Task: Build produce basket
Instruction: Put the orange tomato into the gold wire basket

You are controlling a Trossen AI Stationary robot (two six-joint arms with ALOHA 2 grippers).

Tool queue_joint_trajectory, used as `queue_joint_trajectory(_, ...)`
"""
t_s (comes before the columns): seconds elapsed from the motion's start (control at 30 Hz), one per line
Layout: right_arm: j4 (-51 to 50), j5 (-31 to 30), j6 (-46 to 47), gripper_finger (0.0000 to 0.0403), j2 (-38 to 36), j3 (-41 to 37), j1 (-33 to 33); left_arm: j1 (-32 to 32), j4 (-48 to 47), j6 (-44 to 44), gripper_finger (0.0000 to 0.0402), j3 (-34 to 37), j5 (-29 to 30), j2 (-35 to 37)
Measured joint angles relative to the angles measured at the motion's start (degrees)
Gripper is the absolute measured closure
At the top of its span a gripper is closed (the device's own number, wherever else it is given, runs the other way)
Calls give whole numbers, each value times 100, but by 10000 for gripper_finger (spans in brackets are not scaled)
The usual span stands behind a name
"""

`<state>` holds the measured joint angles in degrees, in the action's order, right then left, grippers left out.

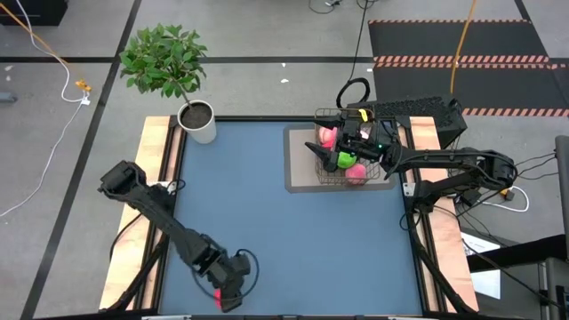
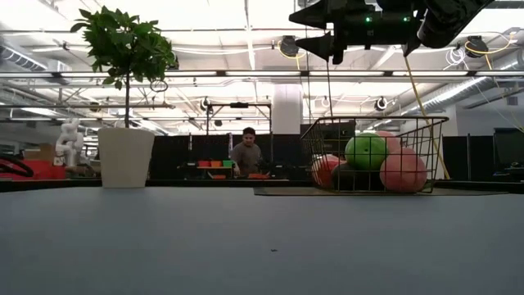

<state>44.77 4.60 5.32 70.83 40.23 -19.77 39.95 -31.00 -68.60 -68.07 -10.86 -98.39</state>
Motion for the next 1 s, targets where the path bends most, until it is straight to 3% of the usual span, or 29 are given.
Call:
queue_joint_trajectory(0.1, 0, 6, 0, 3, 0, 0, 0, 228, -432, -476, 44, 2, 249, -30)
queue_joint_trajectory(0.3, 58, 13, 0, 3, 0, 0, 0, 391, -307, -1128, 5, 11, 341, -102)
queue_joint_trajectory(0.63, 88, 17, -19, 3, -2, 44, 0, 614, -93, -928, 13, 68, 726, -480)
queue_joint_trajectory(0.9, 119, 15, -20, 3, -2, 44, 0, 511, 307, -449, 10, 50, 410, -983)
queue_joint_trajectory(1.0, 142, 13, -21, 3, -2, 44, 0, 467, 274, -178, 31, 46, 167, -1027)
